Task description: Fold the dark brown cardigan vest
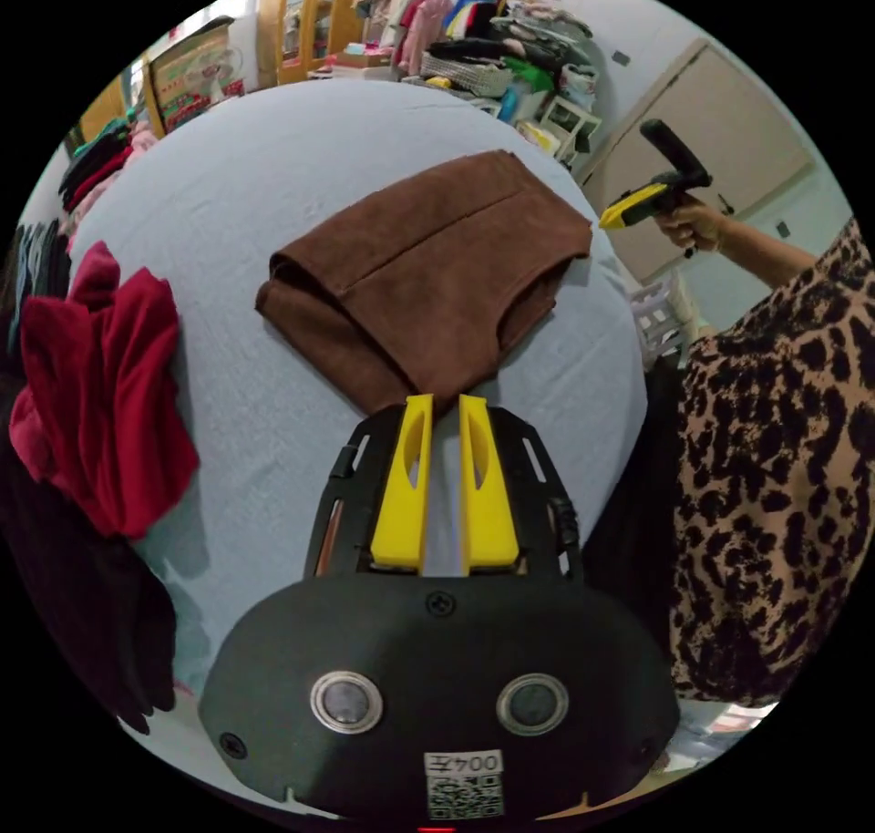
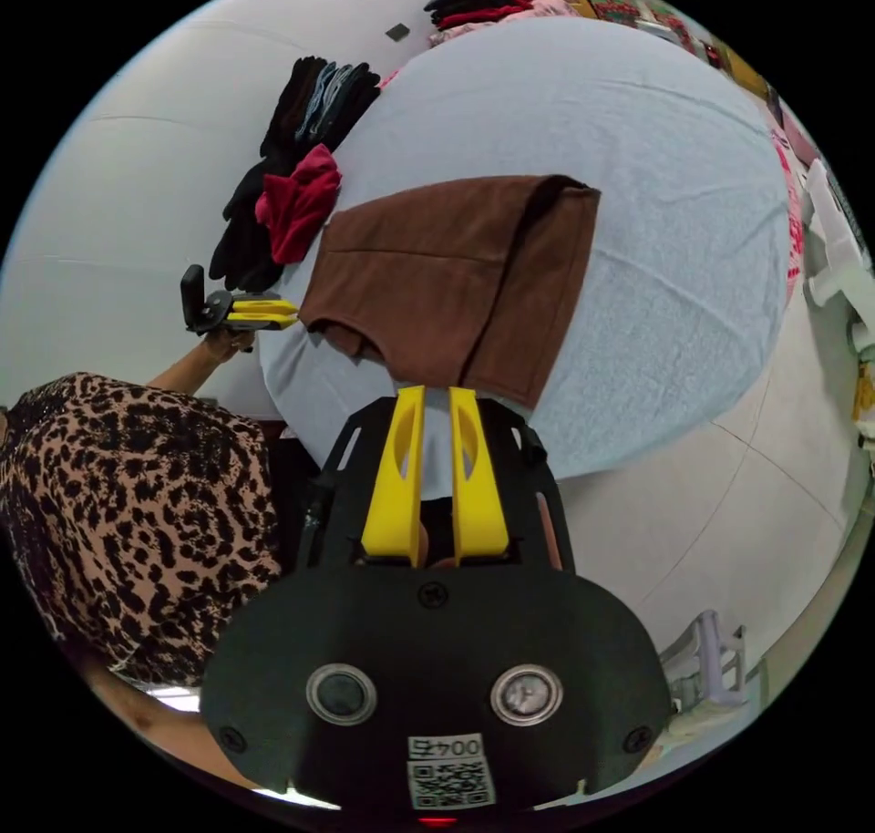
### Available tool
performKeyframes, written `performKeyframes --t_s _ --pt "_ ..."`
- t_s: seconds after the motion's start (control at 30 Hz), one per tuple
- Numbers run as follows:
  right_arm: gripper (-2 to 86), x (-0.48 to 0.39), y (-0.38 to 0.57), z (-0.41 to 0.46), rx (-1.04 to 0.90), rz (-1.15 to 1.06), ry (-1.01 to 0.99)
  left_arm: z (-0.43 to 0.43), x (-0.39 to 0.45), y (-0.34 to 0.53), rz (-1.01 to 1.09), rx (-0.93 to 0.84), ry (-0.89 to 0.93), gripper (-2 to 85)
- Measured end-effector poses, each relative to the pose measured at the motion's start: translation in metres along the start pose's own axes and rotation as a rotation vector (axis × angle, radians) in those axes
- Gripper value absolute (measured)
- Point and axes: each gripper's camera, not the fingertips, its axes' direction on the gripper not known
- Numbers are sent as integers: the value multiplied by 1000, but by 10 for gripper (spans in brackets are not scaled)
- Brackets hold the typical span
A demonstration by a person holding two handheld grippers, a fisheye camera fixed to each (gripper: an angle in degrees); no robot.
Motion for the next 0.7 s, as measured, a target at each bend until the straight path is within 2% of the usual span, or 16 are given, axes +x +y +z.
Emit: performKeyframes --t_s 0.1,0.17,0.43,0.6,0.7 --pt "67 0 2 -3 58 35 20 -18 -17 13 -98 80 84 39" --pt "81 9 -1 3 86 94 -35 -25 -33 22 -187 135 165 60" --pt "103 31 -7 50 79 221 -142 0 -62 25 -375 125 325 99" --pt "60 30 -12 72 64 204 -181 5 -70 24 -425 143 356 73" --pt "26 23 -20 73 74 163 -106 0 -63 11 -391 117 284 46"
